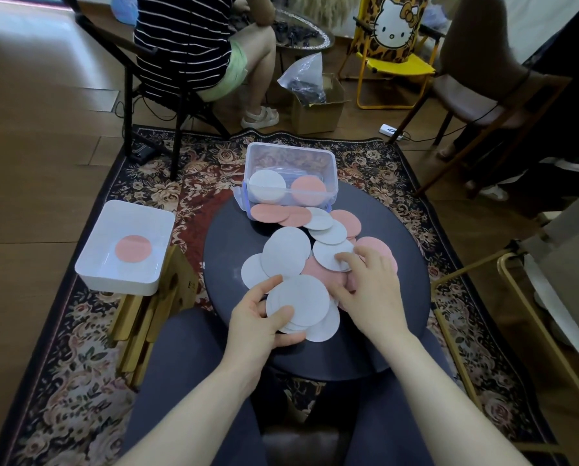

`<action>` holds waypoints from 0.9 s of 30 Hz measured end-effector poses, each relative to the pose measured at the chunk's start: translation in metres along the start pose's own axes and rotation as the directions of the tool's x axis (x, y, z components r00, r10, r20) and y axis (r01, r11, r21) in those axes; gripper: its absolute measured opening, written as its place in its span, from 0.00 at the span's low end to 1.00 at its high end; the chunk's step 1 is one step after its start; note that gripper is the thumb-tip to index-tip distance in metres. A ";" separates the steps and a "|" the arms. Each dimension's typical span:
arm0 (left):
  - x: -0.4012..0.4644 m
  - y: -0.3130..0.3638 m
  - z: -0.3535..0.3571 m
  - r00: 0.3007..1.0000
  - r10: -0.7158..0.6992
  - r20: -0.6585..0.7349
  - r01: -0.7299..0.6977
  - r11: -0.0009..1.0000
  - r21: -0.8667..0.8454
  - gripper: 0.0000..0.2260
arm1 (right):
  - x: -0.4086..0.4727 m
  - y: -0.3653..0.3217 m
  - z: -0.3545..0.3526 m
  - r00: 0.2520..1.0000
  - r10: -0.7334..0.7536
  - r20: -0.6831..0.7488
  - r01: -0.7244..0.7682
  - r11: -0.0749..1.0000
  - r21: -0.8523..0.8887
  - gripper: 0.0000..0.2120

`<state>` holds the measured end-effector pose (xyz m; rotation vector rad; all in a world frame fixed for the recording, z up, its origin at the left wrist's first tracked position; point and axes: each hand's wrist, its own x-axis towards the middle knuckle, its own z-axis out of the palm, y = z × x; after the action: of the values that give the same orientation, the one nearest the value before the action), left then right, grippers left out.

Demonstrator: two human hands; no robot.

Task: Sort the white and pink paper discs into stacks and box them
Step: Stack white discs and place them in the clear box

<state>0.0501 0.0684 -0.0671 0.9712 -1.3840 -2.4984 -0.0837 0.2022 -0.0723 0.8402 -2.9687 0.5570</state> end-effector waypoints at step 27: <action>-0.004 0.002 0.005 0.999 0.023 -0.039 -0.021 0.999 0.030 0.15 | -0.018 0.010 -0.035 0.899 0.436 -0.040 -0.259 0.602 0.755 0.07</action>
<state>0.0499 0.0727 -0.0614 1.0002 -1.4164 -2.4358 -0.0760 0.2312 -0.0446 0.1105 -2.6406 1.8231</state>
